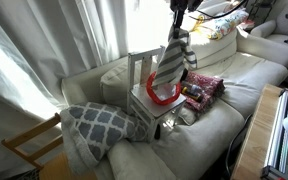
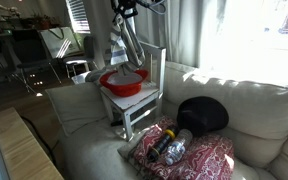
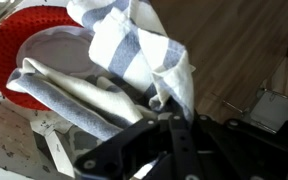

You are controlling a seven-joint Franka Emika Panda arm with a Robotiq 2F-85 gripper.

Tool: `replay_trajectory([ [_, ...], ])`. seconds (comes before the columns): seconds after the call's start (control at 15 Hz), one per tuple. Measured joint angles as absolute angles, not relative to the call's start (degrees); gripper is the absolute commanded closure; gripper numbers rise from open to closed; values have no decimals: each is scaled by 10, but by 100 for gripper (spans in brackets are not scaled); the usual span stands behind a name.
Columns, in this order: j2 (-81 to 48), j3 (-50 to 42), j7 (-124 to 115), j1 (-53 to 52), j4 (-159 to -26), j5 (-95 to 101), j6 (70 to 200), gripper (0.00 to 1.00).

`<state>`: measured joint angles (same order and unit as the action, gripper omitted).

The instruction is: Flip the orange hat on the chair seat upside down, pick up a towel on the pillow and place it in the orange hat

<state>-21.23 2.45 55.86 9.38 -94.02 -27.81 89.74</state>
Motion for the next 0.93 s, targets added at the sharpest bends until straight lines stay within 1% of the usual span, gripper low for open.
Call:
replay_trajectory([
  [0.47, -240, 24, 517, 72, -949, -212, 951, 99],
  [0.67, -250, 26, 506, 61, -953, -198, 1008, 99],
  [0.73, -253, 26, 498, 57, -955, -197, 1030, 94],
  [0.93, -259, 28, 484, 49, -964, -190, 1066, 94],
])
